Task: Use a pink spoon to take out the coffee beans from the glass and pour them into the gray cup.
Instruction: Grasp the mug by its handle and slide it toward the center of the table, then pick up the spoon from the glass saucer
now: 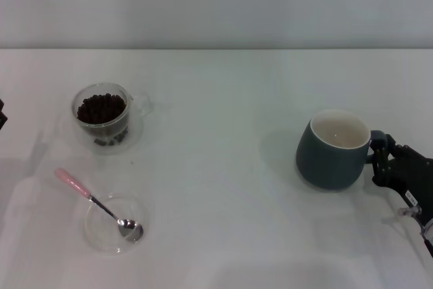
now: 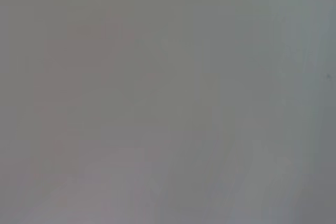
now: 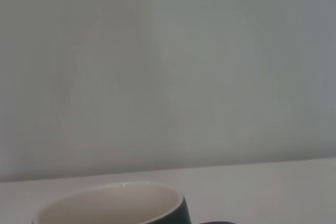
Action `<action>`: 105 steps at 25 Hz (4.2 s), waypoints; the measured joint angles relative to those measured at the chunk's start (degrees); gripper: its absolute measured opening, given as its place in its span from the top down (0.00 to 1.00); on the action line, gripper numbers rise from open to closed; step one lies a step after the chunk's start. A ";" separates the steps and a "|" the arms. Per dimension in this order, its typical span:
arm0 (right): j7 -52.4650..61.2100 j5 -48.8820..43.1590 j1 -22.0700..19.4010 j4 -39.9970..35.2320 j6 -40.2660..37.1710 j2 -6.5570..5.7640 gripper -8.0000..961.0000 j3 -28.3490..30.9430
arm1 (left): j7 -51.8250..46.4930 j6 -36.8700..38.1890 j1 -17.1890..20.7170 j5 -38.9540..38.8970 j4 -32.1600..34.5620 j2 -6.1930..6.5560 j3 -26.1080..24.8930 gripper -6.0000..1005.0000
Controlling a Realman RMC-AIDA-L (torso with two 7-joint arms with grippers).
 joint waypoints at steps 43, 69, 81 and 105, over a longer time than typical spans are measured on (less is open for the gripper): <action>-0.30 -20.22 4.81 1.63 -6.63 0.62 0.85 0.54 | -14.79 0.78 0.35 0.38 -0.16 0.17 0.35 0.11; 3.27 -25.49 3.93 -2.23 -2.58 -0.27 0.38 -0.16 | -14.71 0.87 0.62 0.17 0.00 0.24 0.26 0.11; 7.07 -26.05 1.74 -4.79 0.46 -0.38 0.10 -0.85 | -14.71 1.42 0.27 -0.04 0.00 0.16 0.09 0.11; 12.00 -25.20 -0.99 -17.97 10.63 -0.18 0.09 28.91 | -30.23 4.48 1.69 -1.67 -0.35 0.19 0.07 0.11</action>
